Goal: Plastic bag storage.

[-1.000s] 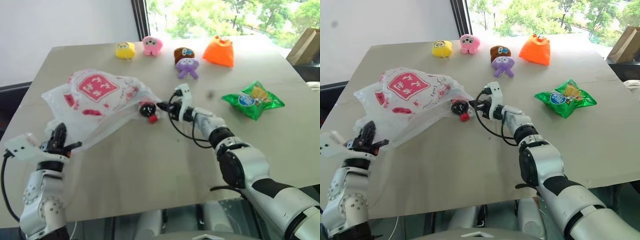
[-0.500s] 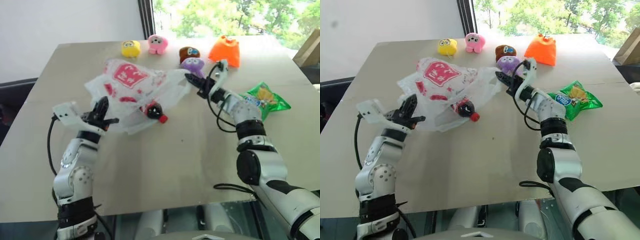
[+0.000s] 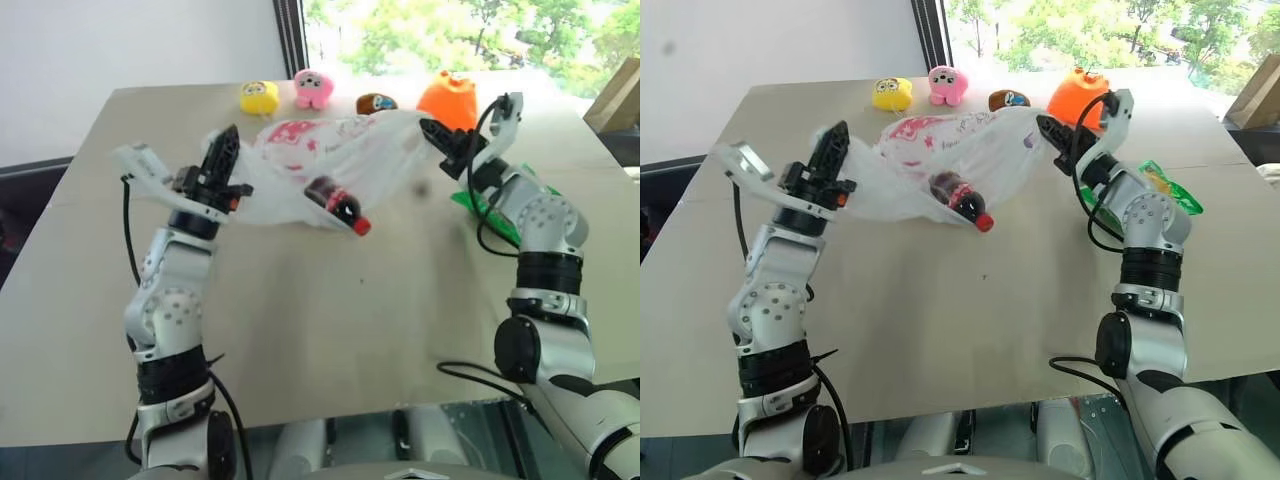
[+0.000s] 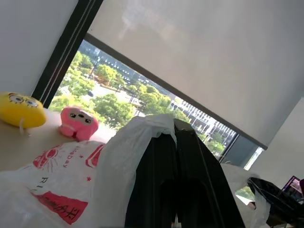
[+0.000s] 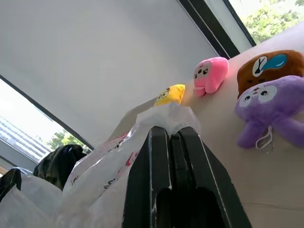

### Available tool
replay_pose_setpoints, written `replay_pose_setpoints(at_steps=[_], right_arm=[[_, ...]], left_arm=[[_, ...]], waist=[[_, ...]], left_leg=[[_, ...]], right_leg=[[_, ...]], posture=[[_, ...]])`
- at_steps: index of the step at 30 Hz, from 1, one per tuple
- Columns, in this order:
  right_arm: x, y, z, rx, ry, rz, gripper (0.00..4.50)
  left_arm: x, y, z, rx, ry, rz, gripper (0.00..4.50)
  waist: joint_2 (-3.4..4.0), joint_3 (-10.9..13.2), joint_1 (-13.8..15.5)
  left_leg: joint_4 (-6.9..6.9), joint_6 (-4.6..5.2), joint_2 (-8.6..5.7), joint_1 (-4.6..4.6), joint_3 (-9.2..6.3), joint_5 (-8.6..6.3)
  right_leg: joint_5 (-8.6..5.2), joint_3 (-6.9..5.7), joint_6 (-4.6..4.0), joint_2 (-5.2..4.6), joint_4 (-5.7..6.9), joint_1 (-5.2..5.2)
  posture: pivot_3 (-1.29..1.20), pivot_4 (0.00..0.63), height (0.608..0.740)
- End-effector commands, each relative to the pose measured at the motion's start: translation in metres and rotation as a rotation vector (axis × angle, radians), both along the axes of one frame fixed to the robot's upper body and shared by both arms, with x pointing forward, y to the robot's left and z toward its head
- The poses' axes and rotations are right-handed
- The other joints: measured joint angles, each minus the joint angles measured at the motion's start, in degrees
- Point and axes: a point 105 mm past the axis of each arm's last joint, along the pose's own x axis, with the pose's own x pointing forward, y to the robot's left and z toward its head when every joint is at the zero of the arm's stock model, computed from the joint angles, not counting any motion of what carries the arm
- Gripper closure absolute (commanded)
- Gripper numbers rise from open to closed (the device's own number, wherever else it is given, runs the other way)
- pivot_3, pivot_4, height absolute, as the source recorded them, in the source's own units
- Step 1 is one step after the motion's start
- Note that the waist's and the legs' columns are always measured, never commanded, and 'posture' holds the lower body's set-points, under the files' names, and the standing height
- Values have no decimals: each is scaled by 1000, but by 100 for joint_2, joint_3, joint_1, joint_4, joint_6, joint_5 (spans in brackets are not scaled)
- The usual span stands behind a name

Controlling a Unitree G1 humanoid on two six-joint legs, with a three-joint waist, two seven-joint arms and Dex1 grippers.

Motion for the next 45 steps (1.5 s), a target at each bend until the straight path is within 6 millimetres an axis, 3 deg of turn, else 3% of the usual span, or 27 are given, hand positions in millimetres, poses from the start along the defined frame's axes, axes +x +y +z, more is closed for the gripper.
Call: replay_pose_setpoints(at_steps=[1, 5, 13, 20, 22, 25, 30, 35, 38, 41, 45], right_arm=[[-8, -20, 40, 44, -117, -36, 4449], [-11, -35, 47, 57, -132, -56, 4449], [-14, -56, 50, 103, -131, -93, 4449], [-15, -77, 64, 247, -140, -128, 4449], [-12, -76, 59, 224, -121, -139, 4449], [-14, -61, 41, 92, -104, -103, 4449], [-23, -43, 8, -110, -72, -24, 4449], [-35, -34, -20, -243, -40, 35, 4449], [-41, -33, -23, -277, -70, 42, 4449], [-45, -37, -11, -276, -145, 27, 3620], [-69, -44, -8, -380, -250, 88, 1768]], left_arm=[[-8, 20, 25, -35, -114, 50, 4500], [-9, 25, 36, -34, -158, 57, 4500], [-11, 16, 32, -63, -169, 13, 4500], [-16, 54, 56, -288, -282, 98, 4500], [-13, 57, 54, -304, -268, 110, 4500], [-11, 33, 44, -200, -228, 45, 4500], [-15, -2, 10, -8, -123, -60, 4500], [-24, -11, -5, 6, -75, -94, 4500], [-25, -11, -9, -6, -60, -86, 4500], [-25, -13, -9, -11, -58, -83, 4500], [-26, -16, -4, -21, -71, -80, 4500]], waist=[[-1, 1, -2], [-2, 1, 3], [-3, 2, 8], [-8, 5, 17], [-8, 5, 5], [-8, 5, -6], [-8, 5, -7], [-8, 5, 9], [-8, 5, 27], [-8, 6, 47], [-8, 6, 113]], left_leg=[[1, 0, 0, 0, 0, 0], [3, 0, 0, -2, -1, 0], [3, 1, 0, -3, 0, 0], [8, 1, 3, -5, 0, 0], [15, 1, 2, -4, 2, 0], [15, 1, 2, -3, 3, 0], [15, 2, 3, -2, 2, -1], [27, 3, 5, 2, -4, -1], [37, 4, 7, 11, -6, -2], [46, 18, 7, 13, -6, -10], [49, 16, 6, 12, -11, -8]], right_leg=[[0, 0, 0, 1, -1, 0], [0, 0, 0, 2, -2, 1], [-1, 0, 1, 2, -1, 2], [0, 1, 1, 3, -3, 2], [-1, 3, 1, 3, -4, 2], [-1, 4, 1, 5, -3, 2], [-1, 4, 2, 4, -1, 14], [-2, 4, 3, 6, -10, 14], [-2, 4, 2, 10, 0, 21], [-1, 7, 2, 11, 8, 23], [-1, 5, 2, 12, 5, 25]], posture=[[0, 150, 740], [0, 150, 740], [0, 150, 740], [0, 150, 740], [0, 150, 740], [0, 150, 740], [0, 150, 740], [0, 150, 740], [0, 150, 740], [0, 150, 740], [0, 150, 740]])
